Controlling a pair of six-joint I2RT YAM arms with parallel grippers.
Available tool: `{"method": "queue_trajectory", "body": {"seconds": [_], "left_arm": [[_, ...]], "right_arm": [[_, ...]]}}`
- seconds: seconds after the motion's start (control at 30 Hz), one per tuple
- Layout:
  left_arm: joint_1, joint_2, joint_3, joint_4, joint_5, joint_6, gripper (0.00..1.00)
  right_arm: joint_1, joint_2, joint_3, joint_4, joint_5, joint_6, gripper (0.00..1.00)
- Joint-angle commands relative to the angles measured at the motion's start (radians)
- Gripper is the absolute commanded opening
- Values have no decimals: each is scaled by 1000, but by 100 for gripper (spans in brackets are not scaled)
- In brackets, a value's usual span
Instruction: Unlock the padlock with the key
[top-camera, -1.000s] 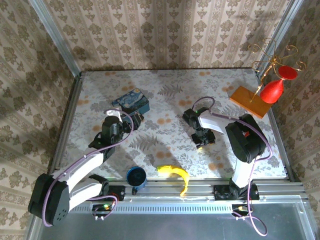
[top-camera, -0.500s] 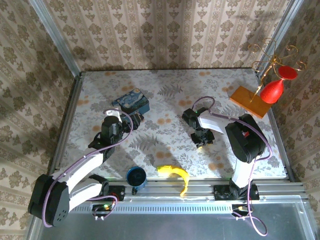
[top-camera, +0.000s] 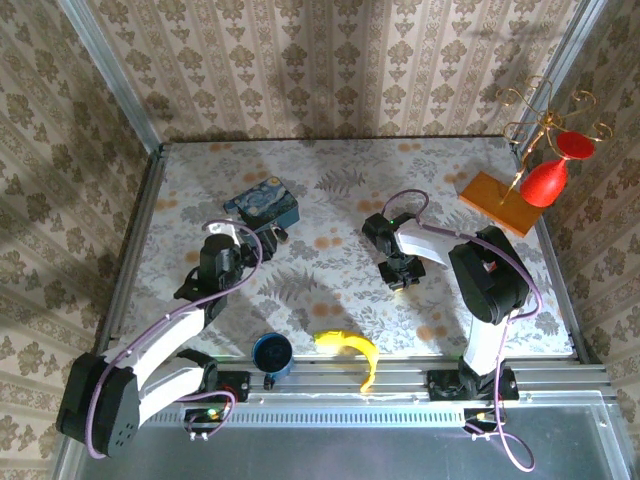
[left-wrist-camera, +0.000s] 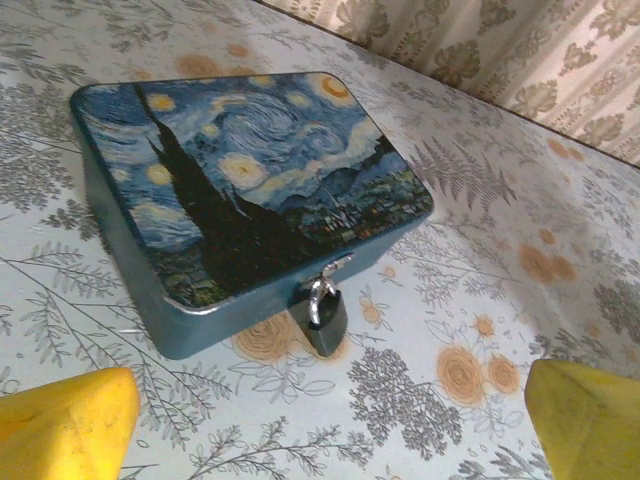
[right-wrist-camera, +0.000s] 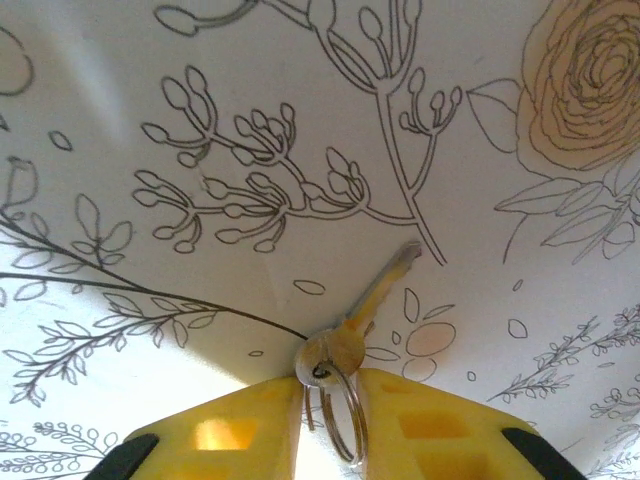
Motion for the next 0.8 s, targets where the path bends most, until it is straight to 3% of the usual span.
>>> {"method": "queue_trajectory", "body": {"seconds": [0.0,0.5,0.77], "left_arm": [[6,-19,-7,15,-3,-14,100],[7,-10,3,8,13,-6,100],[6,5,47,16,80,115,100]], "right_arm": [[-7,21,22,163,16,10,19],[-2,-51,34,155,-12,19,0],[-6,-225,46,170,-194,1,0]]}}
